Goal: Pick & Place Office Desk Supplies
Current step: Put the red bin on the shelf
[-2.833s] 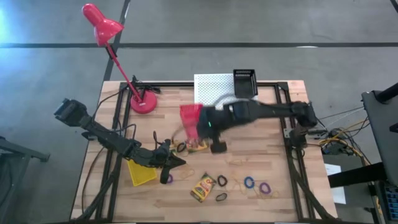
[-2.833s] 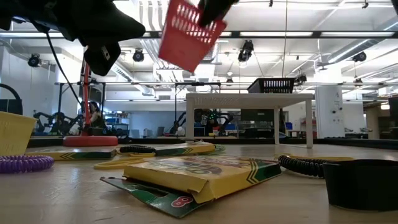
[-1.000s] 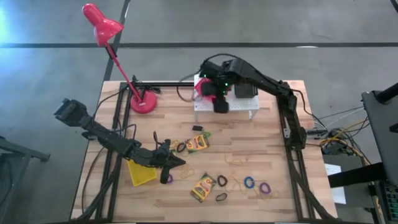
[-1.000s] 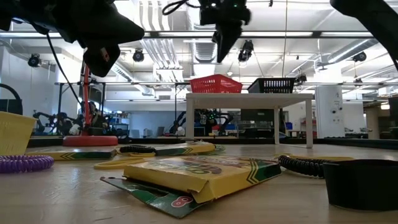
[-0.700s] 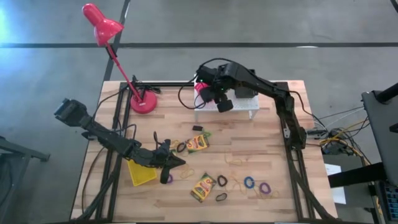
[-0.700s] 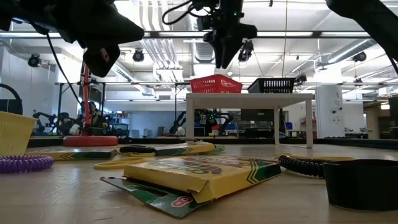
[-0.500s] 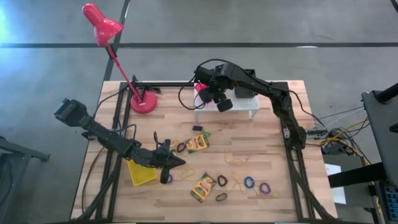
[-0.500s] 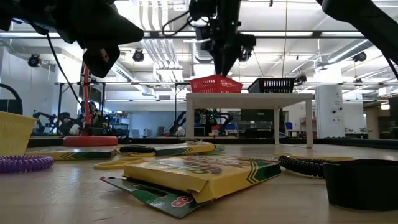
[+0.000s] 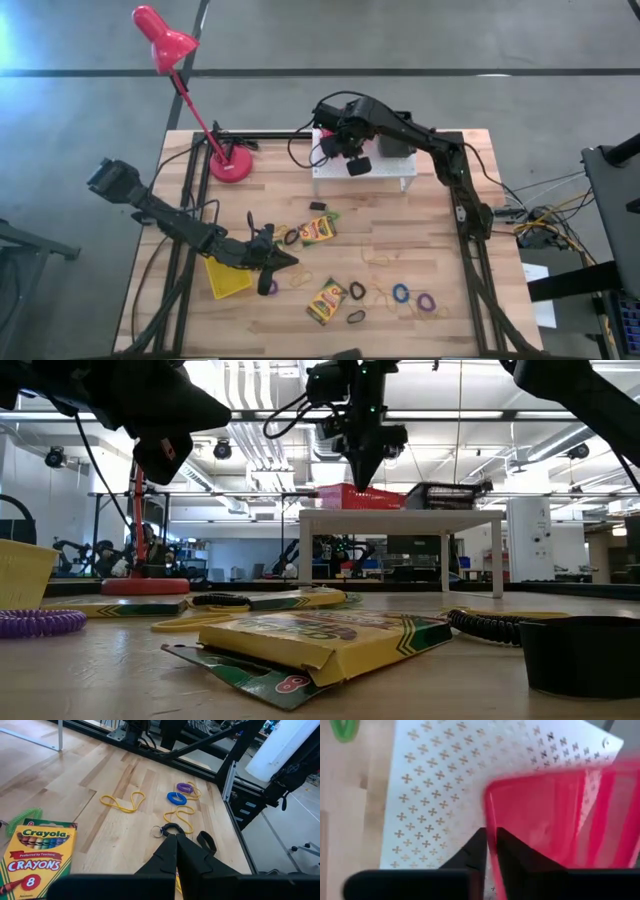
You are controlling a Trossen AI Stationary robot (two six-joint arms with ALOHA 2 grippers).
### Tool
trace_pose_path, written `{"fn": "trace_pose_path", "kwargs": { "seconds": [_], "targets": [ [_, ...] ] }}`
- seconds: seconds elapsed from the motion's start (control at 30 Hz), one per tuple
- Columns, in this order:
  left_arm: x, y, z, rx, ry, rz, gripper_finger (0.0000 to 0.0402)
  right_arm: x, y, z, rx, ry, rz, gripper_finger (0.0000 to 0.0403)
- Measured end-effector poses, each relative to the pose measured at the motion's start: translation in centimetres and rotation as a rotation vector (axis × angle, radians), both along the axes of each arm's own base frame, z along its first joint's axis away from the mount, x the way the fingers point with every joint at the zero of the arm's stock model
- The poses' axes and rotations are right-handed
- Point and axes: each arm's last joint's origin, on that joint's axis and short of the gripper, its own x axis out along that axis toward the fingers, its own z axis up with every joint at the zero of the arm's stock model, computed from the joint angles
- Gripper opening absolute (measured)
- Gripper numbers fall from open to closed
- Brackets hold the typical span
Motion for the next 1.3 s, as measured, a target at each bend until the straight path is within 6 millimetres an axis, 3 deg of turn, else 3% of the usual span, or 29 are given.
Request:
{"fn": "trace_pose_path", "kwargs": {
  "seconds": [1.1,1.3],
  "targets": [
    [0.0,0.0,0.0,-0.002,-0.001,0.000,0.0006,2.4,-1.8,0.8,-0.032,-0.351,-0.158,0.0027],
    [0.0,0.0,0.0,-0.004,-0.001,0.001,0.0006,3.0,-2.2,-0.7,-0.024,-0.333,-0.200,0.0038]
  ]
}}
